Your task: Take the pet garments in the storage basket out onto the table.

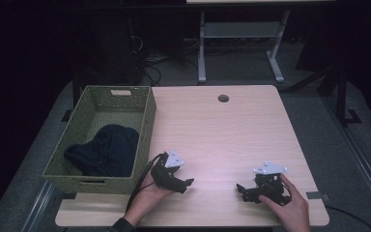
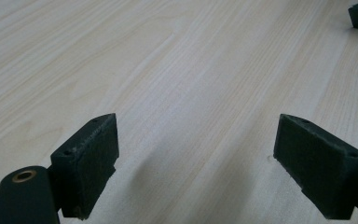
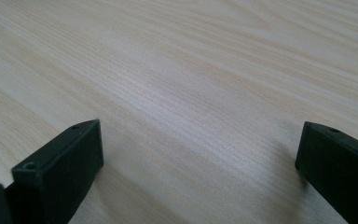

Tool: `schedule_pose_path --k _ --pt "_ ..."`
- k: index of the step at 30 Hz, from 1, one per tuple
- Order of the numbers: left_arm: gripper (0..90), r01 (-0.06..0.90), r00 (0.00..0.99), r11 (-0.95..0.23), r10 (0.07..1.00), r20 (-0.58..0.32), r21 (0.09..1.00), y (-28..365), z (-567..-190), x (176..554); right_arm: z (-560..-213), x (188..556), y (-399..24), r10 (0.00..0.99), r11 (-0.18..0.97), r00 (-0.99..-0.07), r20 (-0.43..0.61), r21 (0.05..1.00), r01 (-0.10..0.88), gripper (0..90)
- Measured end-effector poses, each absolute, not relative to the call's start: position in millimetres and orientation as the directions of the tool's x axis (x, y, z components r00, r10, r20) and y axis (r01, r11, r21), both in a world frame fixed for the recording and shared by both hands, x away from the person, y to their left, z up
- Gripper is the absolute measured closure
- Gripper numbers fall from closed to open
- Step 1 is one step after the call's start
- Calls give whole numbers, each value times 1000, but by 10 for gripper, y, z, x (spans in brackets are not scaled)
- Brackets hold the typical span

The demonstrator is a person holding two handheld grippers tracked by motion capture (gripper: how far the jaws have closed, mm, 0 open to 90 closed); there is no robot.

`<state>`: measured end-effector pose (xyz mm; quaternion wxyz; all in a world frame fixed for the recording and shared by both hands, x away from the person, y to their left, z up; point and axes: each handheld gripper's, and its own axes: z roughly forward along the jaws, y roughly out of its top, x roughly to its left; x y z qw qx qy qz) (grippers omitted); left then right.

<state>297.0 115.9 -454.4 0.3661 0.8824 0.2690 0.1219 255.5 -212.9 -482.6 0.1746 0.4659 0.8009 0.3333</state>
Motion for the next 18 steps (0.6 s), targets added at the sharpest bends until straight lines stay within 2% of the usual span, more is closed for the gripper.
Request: schedule_pose_path --k 18 --pt "136 383 826 -579 563 14 720 1181 -4428 2967 -4828 2558 -2130 861 344 -507 31 698 628 4"
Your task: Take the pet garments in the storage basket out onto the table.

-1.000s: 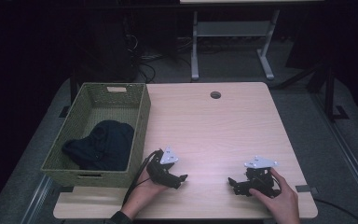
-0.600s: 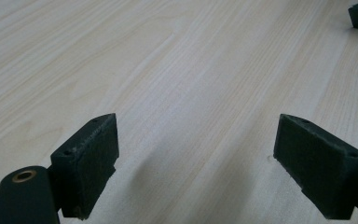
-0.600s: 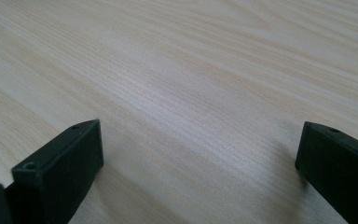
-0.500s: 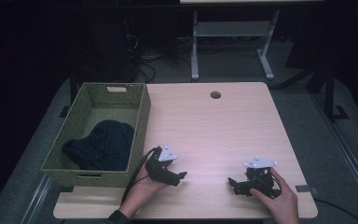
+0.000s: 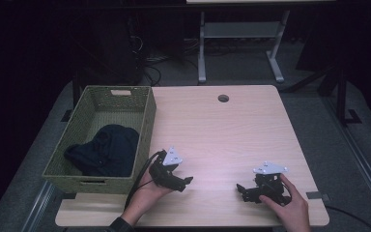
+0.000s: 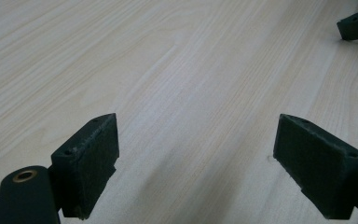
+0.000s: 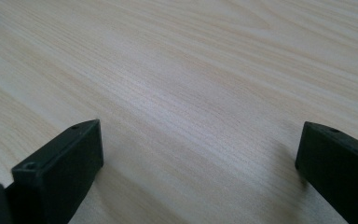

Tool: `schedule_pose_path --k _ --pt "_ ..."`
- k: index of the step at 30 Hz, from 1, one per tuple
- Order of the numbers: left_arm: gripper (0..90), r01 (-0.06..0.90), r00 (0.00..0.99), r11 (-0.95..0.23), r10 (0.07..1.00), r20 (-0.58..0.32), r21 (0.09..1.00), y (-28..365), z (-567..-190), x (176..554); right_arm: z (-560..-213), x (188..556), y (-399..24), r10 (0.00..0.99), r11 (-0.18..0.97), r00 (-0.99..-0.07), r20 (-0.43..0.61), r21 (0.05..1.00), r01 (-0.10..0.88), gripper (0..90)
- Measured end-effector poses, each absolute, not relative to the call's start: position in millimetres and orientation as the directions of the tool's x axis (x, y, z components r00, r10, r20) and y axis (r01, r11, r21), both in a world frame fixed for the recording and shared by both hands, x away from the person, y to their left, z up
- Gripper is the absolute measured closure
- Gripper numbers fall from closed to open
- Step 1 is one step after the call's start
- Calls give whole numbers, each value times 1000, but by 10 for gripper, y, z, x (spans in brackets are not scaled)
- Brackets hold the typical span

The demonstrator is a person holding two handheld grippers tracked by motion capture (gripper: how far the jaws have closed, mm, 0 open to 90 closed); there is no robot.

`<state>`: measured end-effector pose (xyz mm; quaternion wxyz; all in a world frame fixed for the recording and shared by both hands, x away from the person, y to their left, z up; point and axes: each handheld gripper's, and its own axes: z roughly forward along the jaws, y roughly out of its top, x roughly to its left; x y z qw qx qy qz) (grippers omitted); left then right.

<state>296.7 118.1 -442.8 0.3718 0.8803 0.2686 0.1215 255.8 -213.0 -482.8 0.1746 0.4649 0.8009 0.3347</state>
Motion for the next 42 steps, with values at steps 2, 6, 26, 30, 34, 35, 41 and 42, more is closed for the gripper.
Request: schedule_pose_path --k 2,6,26,30,34,35,41,42 --pt "136 380 827 -581 562 17 720 1180 -4409 2966 -4828 2558 -2130 862 344 -507 32 699 628 4" --pt "136 380 827 -573 563 11 726 1187 -4379 2969 -4827 2558 -2130 861 344 -507 32 698 628 4" --pt "136 401 824 -539 565 -35 740 1200 -4229 2997 -4828 2557 -2130 862 343 -507 32 699 628 4" --pt "136 400 826 -536 563 -39 743 1206 -4199 3009 -4826 2557 -2130 861 345 -507 31 697 628 4" --pt "136 407 823 -520 566 -54 751 1210 -4155 3018 -4826 2557 -2131 861 345 -507 31 697 628 4" --pt "137 403 824 -525 564 -48 750 1216 -4143 3025 -4826 2557 -2130 861 345 -507 31 697 628 4" --pt "138 397 829 -529 557 -46 750 1210 -4118 3031 -4826 2557 -2130 861 345 -507 31 697 629 4" --pt "138 394 831 -531 555 -44 750 1210 -4111 3031 -4826 2557 -2130 861 345 -507 31 697 629 4"
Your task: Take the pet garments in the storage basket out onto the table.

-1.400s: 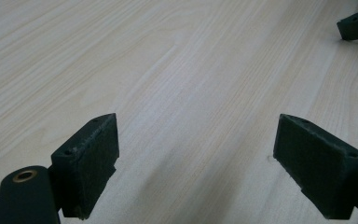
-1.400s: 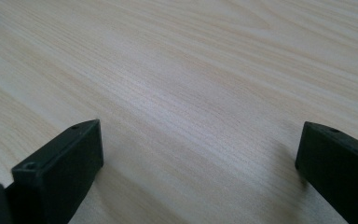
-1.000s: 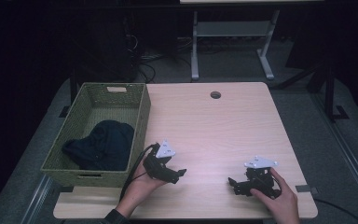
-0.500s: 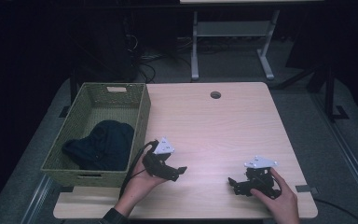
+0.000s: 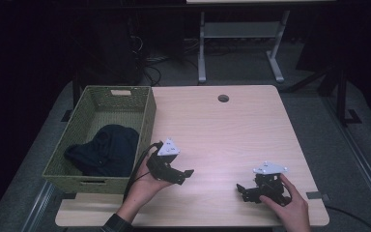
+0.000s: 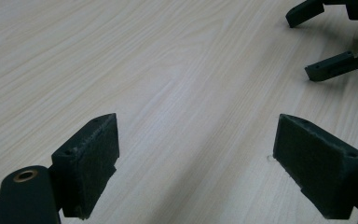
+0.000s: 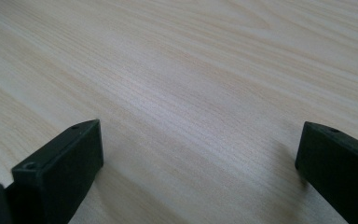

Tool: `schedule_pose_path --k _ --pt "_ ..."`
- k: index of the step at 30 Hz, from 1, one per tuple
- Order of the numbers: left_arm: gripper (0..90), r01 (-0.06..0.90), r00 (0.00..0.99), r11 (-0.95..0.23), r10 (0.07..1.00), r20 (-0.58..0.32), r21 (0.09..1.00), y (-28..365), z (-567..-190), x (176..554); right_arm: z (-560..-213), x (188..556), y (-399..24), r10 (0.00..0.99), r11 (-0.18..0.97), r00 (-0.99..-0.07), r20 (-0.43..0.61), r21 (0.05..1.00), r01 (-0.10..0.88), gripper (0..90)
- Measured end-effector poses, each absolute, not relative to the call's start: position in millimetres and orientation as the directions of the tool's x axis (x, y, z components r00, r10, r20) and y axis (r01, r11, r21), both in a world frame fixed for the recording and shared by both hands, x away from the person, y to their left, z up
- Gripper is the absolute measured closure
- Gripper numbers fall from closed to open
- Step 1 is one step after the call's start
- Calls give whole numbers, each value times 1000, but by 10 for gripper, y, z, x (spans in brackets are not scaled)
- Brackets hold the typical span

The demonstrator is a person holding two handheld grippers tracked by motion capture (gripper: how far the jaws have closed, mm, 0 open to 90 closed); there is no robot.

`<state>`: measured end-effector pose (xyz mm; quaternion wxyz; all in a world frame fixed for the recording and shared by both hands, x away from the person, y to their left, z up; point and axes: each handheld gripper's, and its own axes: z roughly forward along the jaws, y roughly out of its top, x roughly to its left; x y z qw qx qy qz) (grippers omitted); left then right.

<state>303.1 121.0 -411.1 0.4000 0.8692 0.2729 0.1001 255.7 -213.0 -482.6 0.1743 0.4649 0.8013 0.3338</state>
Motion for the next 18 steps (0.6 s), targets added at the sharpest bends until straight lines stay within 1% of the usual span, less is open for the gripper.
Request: schedule_pose_path --k 18 --pt "139 369 845 -533 534 -36 762 1208 -3907 3094 -4827 2558 -2131 861 347 -508 29 698 627 4"
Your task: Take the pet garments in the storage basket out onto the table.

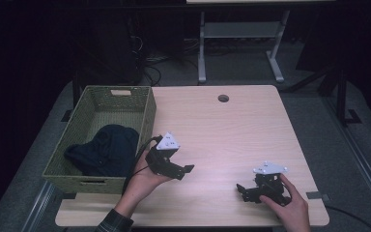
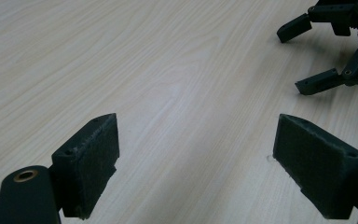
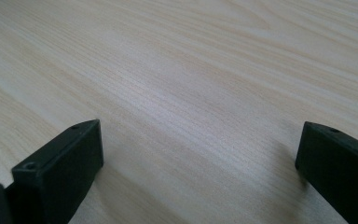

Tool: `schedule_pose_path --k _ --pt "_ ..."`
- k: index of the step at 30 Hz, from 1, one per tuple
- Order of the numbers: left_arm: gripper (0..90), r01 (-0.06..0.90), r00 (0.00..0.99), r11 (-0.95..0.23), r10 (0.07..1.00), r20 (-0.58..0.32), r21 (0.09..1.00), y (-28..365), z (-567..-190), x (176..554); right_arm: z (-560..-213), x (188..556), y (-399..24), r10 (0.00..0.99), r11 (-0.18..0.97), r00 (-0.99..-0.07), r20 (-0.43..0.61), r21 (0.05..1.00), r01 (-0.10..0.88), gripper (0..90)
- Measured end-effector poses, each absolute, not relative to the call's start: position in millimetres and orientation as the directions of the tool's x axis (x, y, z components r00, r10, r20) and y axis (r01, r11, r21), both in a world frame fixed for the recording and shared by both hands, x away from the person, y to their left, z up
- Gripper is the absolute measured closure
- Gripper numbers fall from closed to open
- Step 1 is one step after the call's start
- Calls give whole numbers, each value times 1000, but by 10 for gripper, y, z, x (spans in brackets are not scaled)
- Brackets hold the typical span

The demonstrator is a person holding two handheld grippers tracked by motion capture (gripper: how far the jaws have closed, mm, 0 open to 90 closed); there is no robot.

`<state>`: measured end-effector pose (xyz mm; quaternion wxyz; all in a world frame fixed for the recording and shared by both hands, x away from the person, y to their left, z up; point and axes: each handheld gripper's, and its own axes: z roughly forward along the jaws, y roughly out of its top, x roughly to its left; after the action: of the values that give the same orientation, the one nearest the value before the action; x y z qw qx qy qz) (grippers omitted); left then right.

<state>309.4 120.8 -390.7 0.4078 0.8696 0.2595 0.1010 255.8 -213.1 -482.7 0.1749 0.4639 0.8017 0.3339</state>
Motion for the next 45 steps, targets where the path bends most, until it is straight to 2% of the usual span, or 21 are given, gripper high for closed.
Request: schedule_pose_path --k 29,45 --pt "141 353 842 -524 540 -19 775 1322 -3573 3248 -4827 2558 -2131 861 345 -507 30 698 628 4" --pt "165 376 818 -481 574 -40 792 1660 -3456 3282 -4826 2558 -2131 861 346 -508 30 697 628 4"
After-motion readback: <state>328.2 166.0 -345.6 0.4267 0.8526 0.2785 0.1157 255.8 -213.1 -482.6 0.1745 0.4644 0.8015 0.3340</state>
